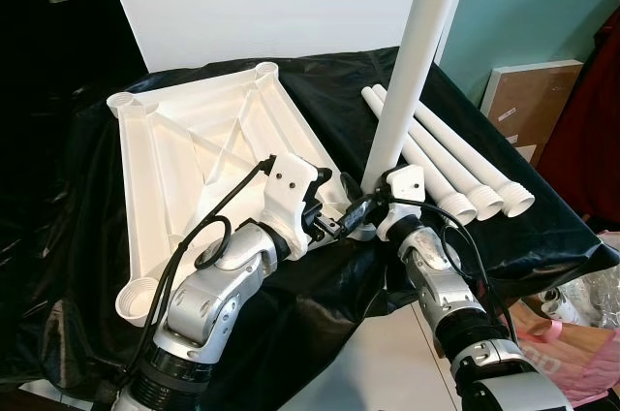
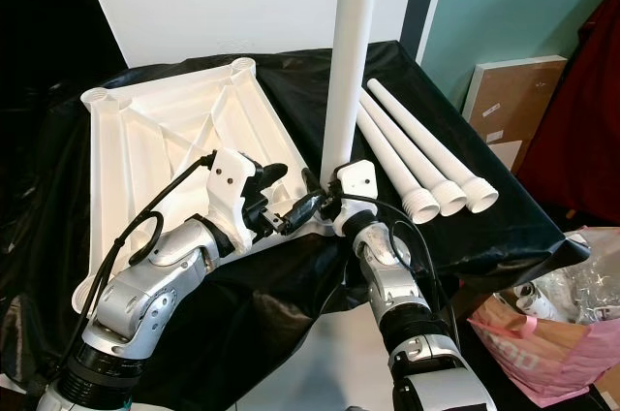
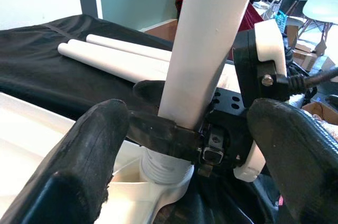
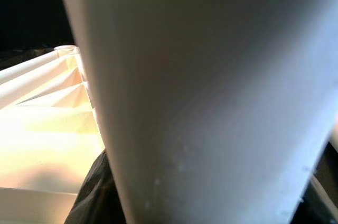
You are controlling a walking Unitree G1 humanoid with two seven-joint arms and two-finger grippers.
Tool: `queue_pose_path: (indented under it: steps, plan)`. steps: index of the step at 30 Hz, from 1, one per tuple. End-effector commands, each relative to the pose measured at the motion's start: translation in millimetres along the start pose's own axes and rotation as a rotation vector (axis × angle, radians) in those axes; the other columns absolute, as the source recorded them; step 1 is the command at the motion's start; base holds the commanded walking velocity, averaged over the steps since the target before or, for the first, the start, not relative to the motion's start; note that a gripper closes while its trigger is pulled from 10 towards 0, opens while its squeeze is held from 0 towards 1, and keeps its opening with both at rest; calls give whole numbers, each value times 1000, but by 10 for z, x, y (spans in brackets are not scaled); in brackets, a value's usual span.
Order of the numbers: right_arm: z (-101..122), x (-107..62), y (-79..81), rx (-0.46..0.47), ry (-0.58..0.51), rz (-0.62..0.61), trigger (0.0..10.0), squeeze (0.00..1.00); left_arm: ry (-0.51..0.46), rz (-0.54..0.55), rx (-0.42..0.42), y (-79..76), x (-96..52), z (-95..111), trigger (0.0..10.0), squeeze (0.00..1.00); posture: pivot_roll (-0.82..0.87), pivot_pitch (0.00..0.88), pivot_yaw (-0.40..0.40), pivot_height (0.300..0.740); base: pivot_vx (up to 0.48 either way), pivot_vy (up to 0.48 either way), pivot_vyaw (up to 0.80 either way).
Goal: Building children table
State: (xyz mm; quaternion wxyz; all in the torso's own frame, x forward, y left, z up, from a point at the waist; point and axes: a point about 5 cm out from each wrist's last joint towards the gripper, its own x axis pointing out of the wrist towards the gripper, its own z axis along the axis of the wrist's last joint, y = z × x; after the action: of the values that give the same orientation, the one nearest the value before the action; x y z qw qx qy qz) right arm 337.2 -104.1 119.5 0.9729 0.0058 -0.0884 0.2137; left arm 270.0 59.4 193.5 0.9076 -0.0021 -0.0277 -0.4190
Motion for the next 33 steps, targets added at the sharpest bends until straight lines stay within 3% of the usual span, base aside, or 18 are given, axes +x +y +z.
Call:
queue_pose_path:
  steps: [1, 17, 21, 23, 26, 27, 33]
  plan:
    - [-440, -208, -2, 139, 247, -76, 10000, 0, 4, -53, 0, -52, -5, -1, 10000, 0, 4, 76, 9, 740, 0, 0, 0]
    - [-419, -174, 16, 202, 276, -75, 10000, 0, 1, -51, -6, -62, -6, 8, 10000, 0, 6, 81, 5, 740, 0, 0, 0]
    - [-357, -168, 21, 145, 223, -62, 10000, 0, -1, -49, -7, -60, -9, 14, 10000, 0, 7, 82, 4, 740, 0, 0, 0]
    - [-255, -174, 42, 29, 129, -36, 10000, 0, -3, -50, -11, -63, -10, 16, 10000, 0, 5, 83, 5, 740, 0, 0, 0]
    - [-203, -179, 53, -21, 81, -26, 10000, 0, -3, -49, -11, -64, -10, 16, 10000, 0, 5, 83, 4, 740, 0, 0, 0]
    - [-108, -188, 73, -101, 2, -7, 10000, 0, -4, -48, -11, -66, -11, 17, 10000, 0, 5, 83, 4, 740, 0, 0, 0]
    - [31, -195, 86, -204, -91, 9, 10000, 0, -8, -43, -12, -53, -5, 25, 10000, 0, 5, 83, 3, 740, 0, 0, 0]
